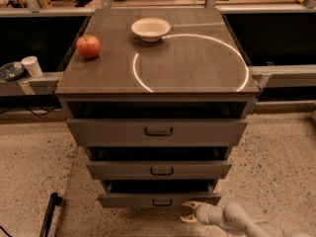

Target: Close bottom drawer

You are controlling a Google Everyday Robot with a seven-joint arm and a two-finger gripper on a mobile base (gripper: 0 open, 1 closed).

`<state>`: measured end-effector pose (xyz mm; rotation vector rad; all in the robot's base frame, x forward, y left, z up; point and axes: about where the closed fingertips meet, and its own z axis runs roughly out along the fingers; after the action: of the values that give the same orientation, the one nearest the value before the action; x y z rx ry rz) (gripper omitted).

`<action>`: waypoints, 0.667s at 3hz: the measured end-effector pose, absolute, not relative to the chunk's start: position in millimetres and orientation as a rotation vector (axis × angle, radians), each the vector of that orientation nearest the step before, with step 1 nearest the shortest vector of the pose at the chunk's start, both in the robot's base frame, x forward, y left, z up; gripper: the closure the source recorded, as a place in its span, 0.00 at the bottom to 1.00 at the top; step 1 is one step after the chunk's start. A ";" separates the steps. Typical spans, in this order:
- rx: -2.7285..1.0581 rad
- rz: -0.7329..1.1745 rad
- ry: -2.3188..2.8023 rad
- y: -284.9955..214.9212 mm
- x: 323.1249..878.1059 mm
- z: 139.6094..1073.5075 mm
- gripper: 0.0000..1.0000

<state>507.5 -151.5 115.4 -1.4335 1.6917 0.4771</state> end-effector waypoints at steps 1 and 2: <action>-1.398 0.449 1.656 -154.9 514.5 117.3 0.26; -1.386 0.440 1.634 -155.9 517.6 118.6 0.00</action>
Offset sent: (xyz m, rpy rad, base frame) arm 0.0163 -0.0106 0.0067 0.0475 -0.1002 -0.0330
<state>517.6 -155.9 118.6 -1.3864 1.6339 0.4402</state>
